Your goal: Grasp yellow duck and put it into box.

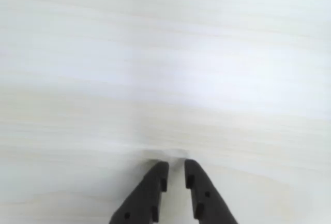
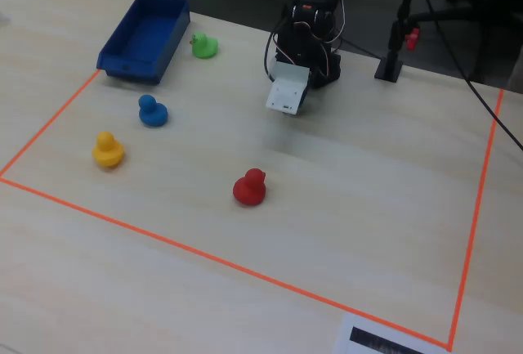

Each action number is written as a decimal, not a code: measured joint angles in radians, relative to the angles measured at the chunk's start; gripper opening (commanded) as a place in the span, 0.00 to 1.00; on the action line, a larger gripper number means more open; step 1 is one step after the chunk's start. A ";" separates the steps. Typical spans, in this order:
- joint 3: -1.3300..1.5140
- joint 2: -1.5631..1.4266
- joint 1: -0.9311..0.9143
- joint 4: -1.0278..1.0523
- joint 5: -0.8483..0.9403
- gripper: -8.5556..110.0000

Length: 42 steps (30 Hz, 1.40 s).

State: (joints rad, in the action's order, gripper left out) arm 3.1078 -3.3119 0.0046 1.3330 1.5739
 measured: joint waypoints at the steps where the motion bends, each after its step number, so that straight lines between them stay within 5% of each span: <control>1: 0.000 0.000 0.000 0.000 0.000 0.08; 42: 0.008 0.002 -0.002 -0.043 -0.008 0.07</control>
State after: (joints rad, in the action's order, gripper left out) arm 3.1155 -3.3103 0.0031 1.2901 1.5662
